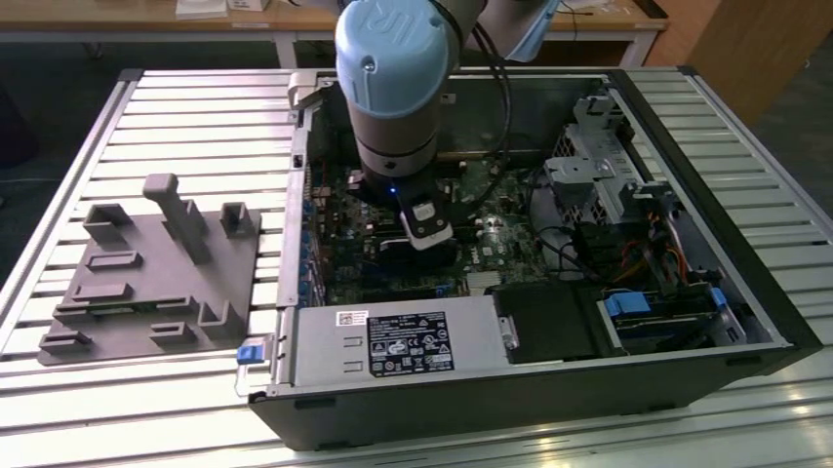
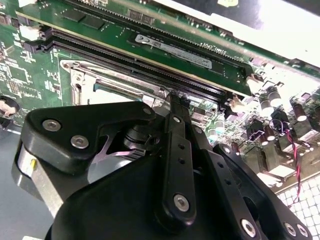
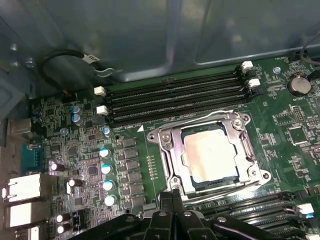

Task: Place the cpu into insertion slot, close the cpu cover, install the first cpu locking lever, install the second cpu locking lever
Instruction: 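Install the second cpu locking lever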

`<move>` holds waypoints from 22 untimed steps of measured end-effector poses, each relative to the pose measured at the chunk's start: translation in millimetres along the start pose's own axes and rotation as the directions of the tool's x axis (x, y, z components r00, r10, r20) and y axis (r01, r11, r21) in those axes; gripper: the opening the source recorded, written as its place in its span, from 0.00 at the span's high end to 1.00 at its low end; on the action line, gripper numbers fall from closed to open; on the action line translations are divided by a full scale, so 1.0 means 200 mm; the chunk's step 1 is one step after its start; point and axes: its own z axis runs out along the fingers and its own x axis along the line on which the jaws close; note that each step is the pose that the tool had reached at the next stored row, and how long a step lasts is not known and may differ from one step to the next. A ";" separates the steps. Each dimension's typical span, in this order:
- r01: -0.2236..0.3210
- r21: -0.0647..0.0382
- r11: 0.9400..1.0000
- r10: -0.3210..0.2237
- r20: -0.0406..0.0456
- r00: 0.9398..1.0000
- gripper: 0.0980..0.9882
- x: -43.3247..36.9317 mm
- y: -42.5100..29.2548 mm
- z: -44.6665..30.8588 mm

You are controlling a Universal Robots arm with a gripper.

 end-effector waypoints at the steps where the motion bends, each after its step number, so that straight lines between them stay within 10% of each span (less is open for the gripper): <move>1: 0.000 -0.002 1.000 0.000 0.000 1.000 0.99 0.000 -0.001 0.004; 22: -0.001 -0.013 1.000 0.001 -0.003 1.000 0.99 0.004 -0.013 0.032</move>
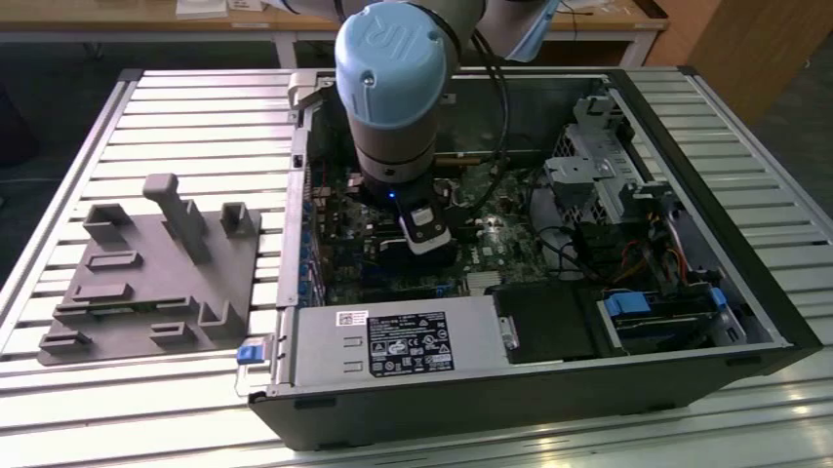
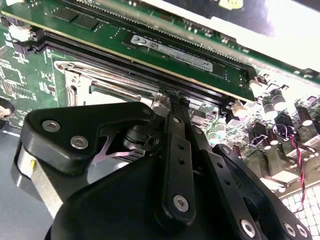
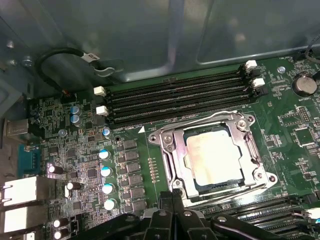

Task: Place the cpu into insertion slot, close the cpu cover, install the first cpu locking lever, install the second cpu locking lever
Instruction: 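Install the second cpu locking lever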

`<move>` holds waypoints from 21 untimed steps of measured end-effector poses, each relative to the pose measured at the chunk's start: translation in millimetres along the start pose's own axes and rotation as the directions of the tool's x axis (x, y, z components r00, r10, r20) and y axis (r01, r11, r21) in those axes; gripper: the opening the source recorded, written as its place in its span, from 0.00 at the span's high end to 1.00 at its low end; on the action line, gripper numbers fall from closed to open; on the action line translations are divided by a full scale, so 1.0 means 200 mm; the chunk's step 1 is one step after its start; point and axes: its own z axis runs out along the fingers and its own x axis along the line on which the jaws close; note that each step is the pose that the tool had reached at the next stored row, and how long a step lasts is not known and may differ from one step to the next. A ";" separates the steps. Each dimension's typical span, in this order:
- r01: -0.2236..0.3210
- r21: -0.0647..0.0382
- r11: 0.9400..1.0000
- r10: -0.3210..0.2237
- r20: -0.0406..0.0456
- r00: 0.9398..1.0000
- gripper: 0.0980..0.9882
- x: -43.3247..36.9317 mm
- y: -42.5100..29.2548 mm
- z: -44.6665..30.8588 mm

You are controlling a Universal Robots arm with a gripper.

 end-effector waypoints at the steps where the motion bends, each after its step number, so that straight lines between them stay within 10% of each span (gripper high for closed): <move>1: 0.000 0.000 1.000 0.000 0.000 1.000 0.99 0.000 0.001 -0.002; 13: 0.001 0.001 1.000 -0.001 0.003 1.000 0.99 0.000 0.037 -0.100; 21: 0.005 0.063 0.998 -0.006 0.016 1.000 0.99 -0.005 0.052 -0.132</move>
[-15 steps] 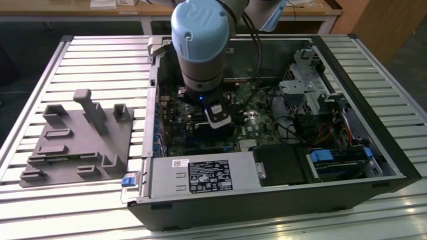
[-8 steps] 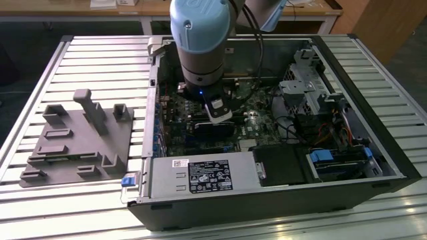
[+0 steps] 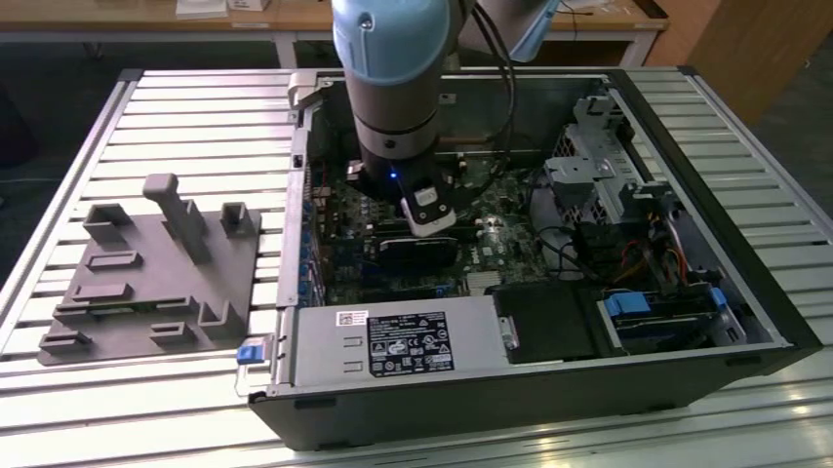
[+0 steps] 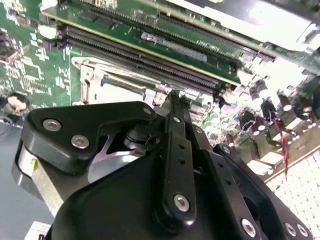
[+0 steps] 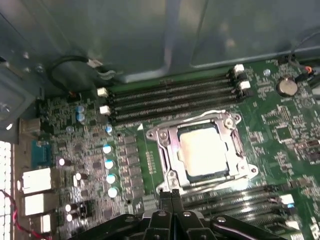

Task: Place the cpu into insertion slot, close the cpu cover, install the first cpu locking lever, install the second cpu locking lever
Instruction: 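Install the second cpu locking lever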

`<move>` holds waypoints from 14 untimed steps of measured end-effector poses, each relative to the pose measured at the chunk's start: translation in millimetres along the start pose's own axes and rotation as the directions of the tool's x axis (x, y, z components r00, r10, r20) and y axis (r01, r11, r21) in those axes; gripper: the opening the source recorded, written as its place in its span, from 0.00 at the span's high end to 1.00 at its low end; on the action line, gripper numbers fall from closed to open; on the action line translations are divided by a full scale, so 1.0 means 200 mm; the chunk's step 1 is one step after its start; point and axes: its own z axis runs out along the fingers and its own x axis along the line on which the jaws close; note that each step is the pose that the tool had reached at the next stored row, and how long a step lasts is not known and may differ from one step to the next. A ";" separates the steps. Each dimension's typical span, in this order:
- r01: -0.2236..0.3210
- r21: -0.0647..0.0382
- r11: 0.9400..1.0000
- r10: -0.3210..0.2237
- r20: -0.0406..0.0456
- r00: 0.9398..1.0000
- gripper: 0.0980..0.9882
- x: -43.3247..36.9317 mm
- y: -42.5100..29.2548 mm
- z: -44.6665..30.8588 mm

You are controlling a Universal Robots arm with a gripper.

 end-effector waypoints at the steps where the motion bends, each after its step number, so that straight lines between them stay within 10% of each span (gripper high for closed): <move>1: 0.000 0.004 1.000 0.000 0.001 1.000 0.99 -0.004 0.002 0.001; 14: 0.003 0.048 0.999 -0.003 0.009 1.000 0.99 -0.161 0.051 0.018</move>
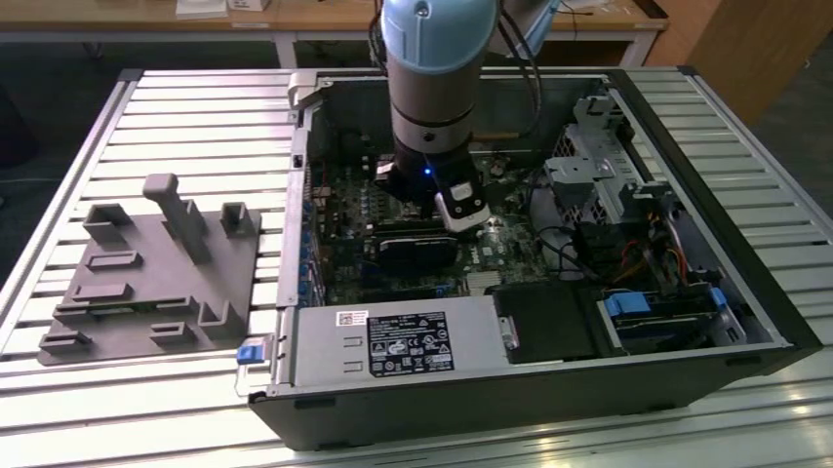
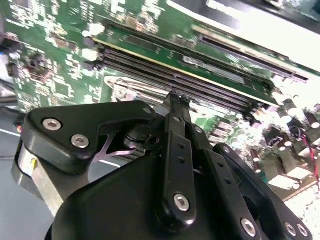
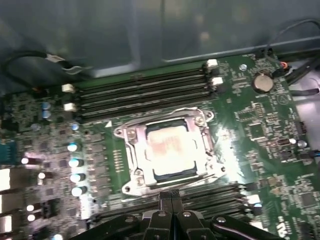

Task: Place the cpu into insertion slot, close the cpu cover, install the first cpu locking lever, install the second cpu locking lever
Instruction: 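Install the second cpu locking lever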

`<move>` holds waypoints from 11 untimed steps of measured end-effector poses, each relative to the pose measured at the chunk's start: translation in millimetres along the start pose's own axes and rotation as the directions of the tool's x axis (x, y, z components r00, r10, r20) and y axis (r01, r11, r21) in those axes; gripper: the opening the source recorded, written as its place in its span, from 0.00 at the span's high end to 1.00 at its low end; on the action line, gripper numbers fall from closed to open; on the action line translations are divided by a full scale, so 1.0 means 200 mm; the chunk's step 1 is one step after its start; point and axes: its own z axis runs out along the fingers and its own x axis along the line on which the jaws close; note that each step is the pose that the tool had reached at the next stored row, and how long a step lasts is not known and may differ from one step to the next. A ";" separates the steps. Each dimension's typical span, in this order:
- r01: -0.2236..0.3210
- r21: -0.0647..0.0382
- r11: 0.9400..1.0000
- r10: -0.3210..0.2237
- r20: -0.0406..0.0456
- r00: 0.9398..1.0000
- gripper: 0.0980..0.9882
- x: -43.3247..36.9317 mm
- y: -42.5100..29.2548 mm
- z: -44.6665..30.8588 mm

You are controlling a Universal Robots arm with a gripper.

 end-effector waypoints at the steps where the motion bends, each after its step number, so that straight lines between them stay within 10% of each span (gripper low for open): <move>1: 0.000 0.006 1.000 0.000 0.001 1.000 0.99 -0.009 0.005 0.001; 11: 0.003 0.034 0.999 -0.003 0.005 1.000 0.99 -0.032 0.079 0.021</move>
